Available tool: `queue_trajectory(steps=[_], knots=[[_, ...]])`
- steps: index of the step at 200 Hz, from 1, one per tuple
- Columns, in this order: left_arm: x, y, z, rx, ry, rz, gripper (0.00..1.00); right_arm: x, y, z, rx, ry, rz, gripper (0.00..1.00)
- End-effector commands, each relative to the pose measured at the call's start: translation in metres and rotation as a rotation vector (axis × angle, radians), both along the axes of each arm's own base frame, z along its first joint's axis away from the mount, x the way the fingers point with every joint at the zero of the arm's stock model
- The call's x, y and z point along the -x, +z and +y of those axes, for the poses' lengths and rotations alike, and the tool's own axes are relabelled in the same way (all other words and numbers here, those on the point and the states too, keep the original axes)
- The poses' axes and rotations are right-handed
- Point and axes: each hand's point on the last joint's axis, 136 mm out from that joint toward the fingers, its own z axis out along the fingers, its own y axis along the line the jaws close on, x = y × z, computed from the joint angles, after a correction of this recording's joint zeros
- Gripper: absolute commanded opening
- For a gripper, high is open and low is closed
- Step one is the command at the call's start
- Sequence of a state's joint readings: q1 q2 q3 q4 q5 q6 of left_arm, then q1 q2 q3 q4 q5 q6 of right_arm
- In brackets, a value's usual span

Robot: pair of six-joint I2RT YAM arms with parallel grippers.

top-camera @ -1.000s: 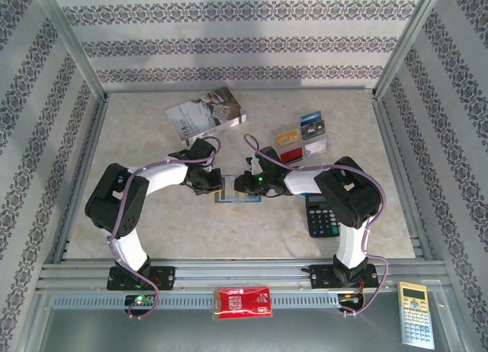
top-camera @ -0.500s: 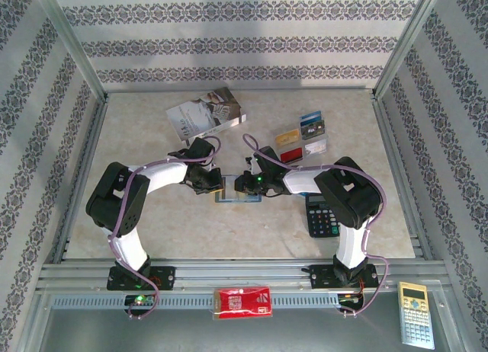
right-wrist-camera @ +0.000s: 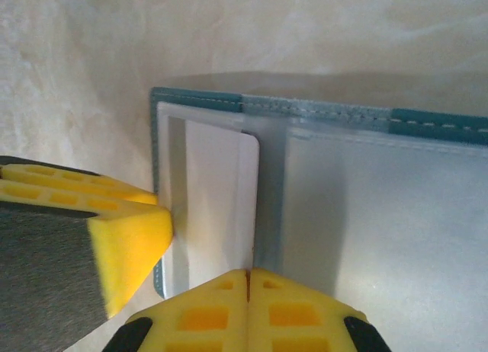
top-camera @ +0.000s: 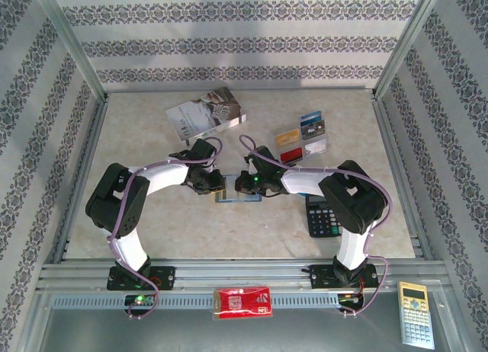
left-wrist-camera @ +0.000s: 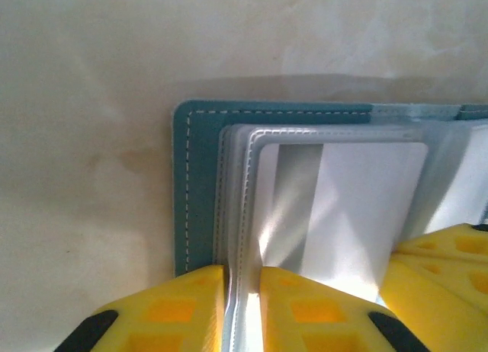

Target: Take the credit cards out of the card holder

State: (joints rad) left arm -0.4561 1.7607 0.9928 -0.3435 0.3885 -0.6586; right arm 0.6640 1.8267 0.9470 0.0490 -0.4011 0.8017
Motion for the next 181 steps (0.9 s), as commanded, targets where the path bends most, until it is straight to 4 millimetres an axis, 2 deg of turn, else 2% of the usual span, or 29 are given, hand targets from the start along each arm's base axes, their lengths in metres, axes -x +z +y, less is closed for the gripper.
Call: queue_trajectory(steps=[1, 65, 85, 138, 154, 181], knots=[[0.013, -0.009, 0.015, -0.070, 0.029, 0.022, 0.23, 0.002, 0.007, -0.012, 0.039, -0.012, -0.029, 0.00], [0.011, -0.004, 0.012, -0.044, 0.025, 0.014, 0.24, -0.002, 0.000, -0.033, 0.079, -0.075, -0.016, 0.00], [0.008, 0.004, 0.011, -0.046, 0.018, 0.000, 0.24, -0.003, 0.001, -0.036, 0.079, -0.084, -0.022, 0.00], [-0.006, 0.044, 0.001, 0.009, 0.005, -0.087, 0.29, -0.004, 0.015, -0.020, -0.002, -0.023, -0.036, 0.00], [-0.008, 0.045, -0.007, 0.052, 0.000, -0.084, 0.25, -0.004, 0.020, -0.017, -0.023, -0.012, -0.043, 0.00], [-0.009, 0.034, -0.018, 0.099, -0.009, -0.055, 0.17, -0.004, 0.026, -0.012, -0.054, 0.003, -0.049, 0.02]])
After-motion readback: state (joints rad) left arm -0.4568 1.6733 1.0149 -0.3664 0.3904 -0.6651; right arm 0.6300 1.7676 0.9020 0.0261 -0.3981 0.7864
